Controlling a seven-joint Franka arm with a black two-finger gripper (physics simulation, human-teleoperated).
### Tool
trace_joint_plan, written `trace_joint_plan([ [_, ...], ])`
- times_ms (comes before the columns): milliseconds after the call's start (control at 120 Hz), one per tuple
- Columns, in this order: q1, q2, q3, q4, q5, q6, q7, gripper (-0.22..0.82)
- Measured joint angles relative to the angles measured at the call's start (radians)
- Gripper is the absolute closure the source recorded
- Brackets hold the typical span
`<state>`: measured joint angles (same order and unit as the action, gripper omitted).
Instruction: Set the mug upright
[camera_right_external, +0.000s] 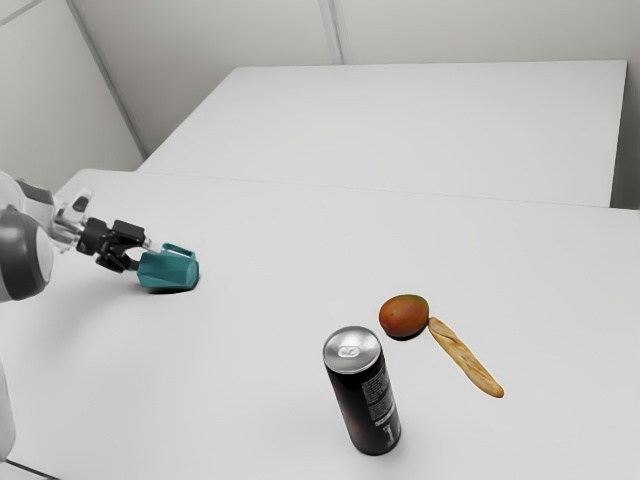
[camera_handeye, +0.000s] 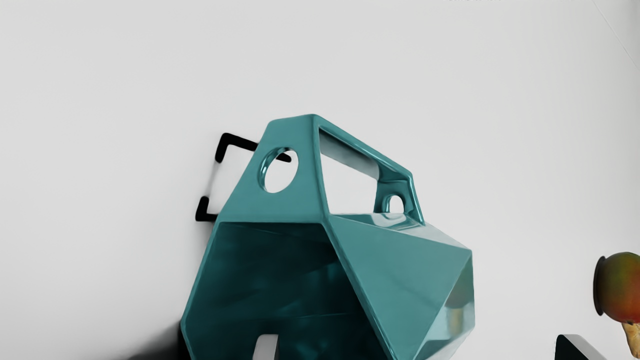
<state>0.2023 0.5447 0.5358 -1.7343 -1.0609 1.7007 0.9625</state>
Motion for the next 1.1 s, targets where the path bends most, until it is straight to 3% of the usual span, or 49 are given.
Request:
trace_joint_plan([
  [300, 0.004, 0.023, 0.000, -0.002, -0.081, -0.056, 0.013, 0.00],
  [400, 0.003, 0.024, 0.000, -0.003, -0.095, -0.069, 0.016, 0.05],
  [592, 0.000, 0.023, 0.000, -0.022, -0.117, -0.083, 0.020, 0.24],
  [850, -0.001, 0.020, 0.000, -0.026, -0.120, -0.084, 0.024, 0.59],
  [1100, -0.008, -0.021, 0.000, -0.034, -0.111, -0.068, 0.027, 0.73],
])
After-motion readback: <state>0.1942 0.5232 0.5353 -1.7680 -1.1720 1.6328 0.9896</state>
